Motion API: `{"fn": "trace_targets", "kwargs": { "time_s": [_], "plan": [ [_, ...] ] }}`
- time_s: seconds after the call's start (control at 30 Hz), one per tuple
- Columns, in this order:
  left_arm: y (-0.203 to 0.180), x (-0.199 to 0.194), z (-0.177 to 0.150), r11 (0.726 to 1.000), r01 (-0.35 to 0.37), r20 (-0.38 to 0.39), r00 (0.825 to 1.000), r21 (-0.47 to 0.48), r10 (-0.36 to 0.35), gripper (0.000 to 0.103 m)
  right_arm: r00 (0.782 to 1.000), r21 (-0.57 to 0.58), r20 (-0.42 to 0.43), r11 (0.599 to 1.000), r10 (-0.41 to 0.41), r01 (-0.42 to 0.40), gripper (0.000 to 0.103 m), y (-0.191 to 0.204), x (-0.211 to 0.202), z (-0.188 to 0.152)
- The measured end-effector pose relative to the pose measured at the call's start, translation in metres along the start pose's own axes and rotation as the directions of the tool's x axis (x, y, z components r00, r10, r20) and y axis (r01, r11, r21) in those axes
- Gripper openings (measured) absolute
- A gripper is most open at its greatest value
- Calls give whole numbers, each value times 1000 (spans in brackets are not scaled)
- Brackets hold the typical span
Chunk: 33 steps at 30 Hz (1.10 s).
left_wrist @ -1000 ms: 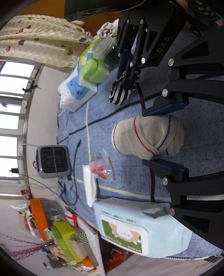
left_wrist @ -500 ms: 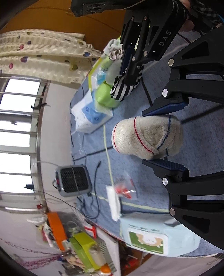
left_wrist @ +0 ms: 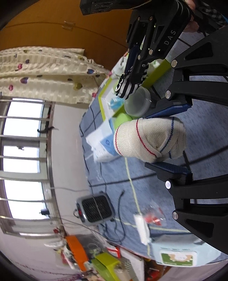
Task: Organize soft objects
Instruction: 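Carry the striped sock and bandage roll over the yellow box lid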
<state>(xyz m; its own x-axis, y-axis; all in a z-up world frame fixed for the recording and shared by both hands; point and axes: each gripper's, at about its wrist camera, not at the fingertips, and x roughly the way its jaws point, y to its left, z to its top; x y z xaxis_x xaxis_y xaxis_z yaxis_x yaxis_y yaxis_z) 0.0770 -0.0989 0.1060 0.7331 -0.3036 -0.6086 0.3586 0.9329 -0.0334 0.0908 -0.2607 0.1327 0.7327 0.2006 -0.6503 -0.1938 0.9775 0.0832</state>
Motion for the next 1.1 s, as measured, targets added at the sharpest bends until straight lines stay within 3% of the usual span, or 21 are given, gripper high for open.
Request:
{"fn": "trace_targets", "kwargs": {
  "time_s": [0.33, 0.73, 1.1],
  "plan": [
    [-34, 18, 27, 994, 94, 8, 996, 53, -94, 46, 996, 61, 30, 994, -88, 86, 20, -44, -15, 7],
    [-67, 47, 58, 979, 184, 3, 983, 92, -185, 46, 983, 121, 7, 976, -181, 179, 20, -95, -10, 14],
    [-83, 90, 83, 976, 197, -39, 980, 93, -195, 46, 980, 145, -29, 969, -198, 200, 20, -131, 20, 28]
  ]
}}
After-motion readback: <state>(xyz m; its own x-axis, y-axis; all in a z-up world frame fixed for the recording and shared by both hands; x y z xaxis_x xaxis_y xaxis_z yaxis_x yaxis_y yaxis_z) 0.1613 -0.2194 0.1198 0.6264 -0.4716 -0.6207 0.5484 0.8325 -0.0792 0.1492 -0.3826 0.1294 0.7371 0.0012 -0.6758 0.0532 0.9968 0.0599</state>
